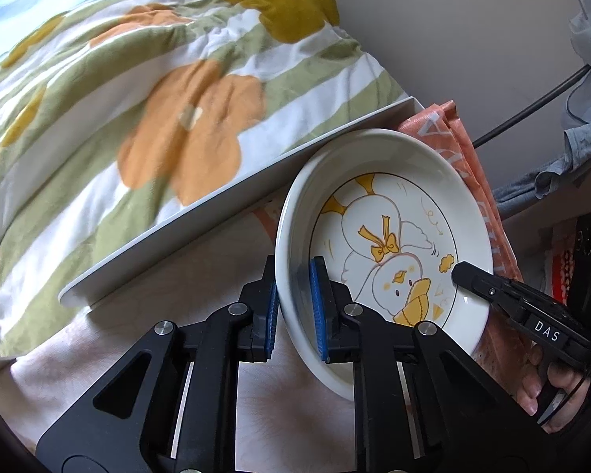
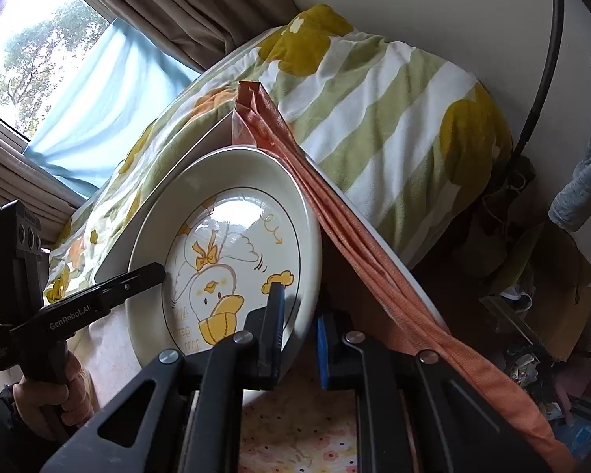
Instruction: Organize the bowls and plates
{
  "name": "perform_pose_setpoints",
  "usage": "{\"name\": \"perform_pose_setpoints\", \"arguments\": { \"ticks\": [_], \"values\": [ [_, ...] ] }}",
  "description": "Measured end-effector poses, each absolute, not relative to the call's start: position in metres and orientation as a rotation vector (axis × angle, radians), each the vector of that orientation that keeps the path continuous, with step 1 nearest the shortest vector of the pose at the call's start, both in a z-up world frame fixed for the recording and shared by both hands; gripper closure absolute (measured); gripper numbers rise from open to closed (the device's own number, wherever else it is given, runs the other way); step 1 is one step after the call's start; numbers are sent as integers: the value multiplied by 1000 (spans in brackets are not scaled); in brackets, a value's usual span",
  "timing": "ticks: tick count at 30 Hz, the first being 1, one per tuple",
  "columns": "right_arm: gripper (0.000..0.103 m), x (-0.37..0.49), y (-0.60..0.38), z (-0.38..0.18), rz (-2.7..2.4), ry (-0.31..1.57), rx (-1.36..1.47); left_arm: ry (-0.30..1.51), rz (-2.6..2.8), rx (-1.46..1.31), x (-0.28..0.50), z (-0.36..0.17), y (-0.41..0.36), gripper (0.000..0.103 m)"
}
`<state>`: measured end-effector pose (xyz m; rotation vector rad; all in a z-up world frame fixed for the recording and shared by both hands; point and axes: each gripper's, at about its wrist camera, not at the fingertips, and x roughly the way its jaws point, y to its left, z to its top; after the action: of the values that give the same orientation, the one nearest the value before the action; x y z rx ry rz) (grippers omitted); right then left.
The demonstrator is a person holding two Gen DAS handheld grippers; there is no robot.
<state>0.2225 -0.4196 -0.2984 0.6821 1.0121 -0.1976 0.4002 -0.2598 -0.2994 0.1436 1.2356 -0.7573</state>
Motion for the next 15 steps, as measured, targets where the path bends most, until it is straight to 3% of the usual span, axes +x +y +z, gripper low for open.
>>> {"name": "perform_pose_setpoints", "arguments": {
  "ticks": [9, 15],
  "values": [
    [90, 213, -416, -287, -201, 996, 675, 1175, -741, 142, 379, -266, -255, 90],
    [90, 201, -409, -251, -180, 953, 616, 1128, -715, 146, 356, -227, -242, 90]
  ]
}}
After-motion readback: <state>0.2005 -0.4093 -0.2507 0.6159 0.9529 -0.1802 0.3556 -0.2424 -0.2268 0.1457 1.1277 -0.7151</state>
